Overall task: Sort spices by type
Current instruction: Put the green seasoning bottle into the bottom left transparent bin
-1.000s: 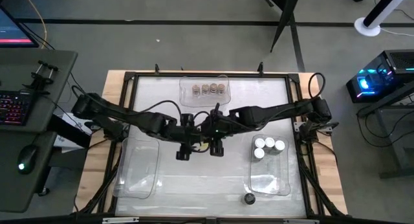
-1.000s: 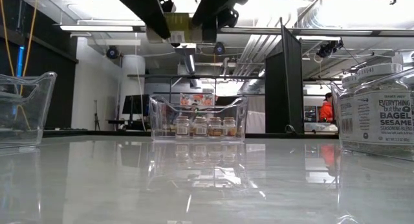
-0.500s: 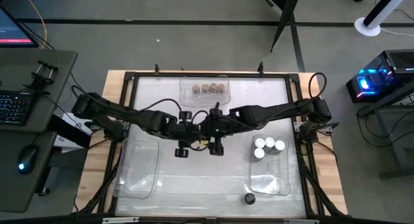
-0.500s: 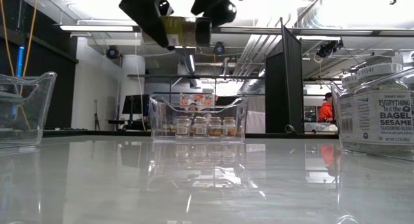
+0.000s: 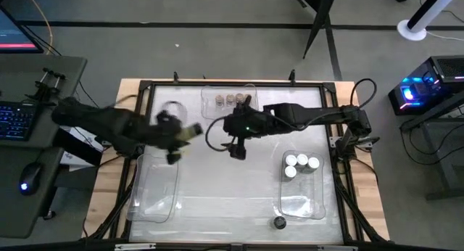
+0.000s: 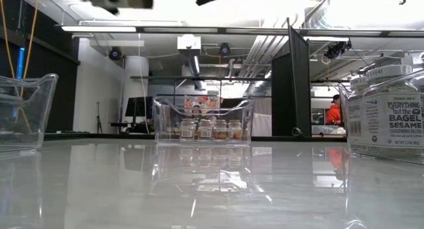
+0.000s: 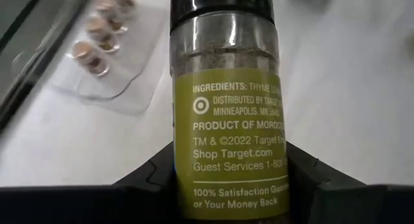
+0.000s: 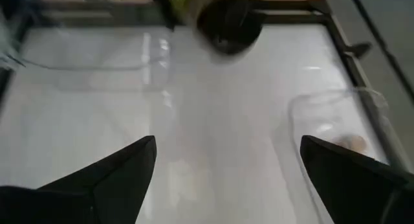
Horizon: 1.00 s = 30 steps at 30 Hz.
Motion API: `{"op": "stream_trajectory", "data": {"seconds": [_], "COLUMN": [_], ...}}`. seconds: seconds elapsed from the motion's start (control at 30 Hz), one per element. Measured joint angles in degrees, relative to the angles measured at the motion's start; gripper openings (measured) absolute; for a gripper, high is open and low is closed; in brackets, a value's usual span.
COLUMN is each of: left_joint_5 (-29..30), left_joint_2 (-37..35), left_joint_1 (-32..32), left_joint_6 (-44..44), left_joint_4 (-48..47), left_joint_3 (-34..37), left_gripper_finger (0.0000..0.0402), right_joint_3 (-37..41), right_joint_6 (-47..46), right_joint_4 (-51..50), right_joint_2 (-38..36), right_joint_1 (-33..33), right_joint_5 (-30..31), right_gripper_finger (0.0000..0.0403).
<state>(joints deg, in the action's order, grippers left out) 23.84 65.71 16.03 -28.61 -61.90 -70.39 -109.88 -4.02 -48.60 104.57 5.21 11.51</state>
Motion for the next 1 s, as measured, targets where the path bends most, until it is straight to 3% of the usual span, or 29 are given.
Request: {"op": "stream_trajectory", "data": {"seconds": [0.17, 0.3, 0.43, 0.53, 0.77, 1.0], "left_joint_5": [14.72, 28.81, 36.44, 40.15, 45.43, 58.63], "left_joint_2": [-15.95, -22.79, -23.12, -22.07, -21.0, -19.87], "left_joint_1": [12.09, 20.77, 24.14, 25.11, 28.57, 38.0], "left_joint_6": [-21.69, -25.2, -18.88, -15.8, -16.27, -31.36], "left_joint_4": [5.96, 19.63, 33.82, 39.37, 37.94, 35.31], "left_joint_3": [9.37, 18.15, 24.76, 27.07, 27.28, 32.71], "left_gripper_finger": [0.0154, 0.0154, 0.0154, 0.0154, 0.0154, 0.0154], "right_joint_3": [2.23, 3.88, 3.98, 4.04, 4.06, 4.06], "right_joint_6": [-4.14, -12.46, -24.44, -30.46, -32.54, -36.55], "right_joint_4": [14.28, 31.17, 41.03, 45.16, 47.39, 47.38], "right_joint_2": [0.02, 1.13, 4.02, 5.94, 7.41, 7.81], "right_joint_1": [-1.99, -3.04, -4.0, -4.89, -4.74, -4.85], "right_joint_5": [-8.88, -11.98, -11.11, -13.42, -15.28, -14.35], "right_gripper_finger": [0.038, 0.038, 0.0381, 0.0381, 0.0381, 0.0381]}}
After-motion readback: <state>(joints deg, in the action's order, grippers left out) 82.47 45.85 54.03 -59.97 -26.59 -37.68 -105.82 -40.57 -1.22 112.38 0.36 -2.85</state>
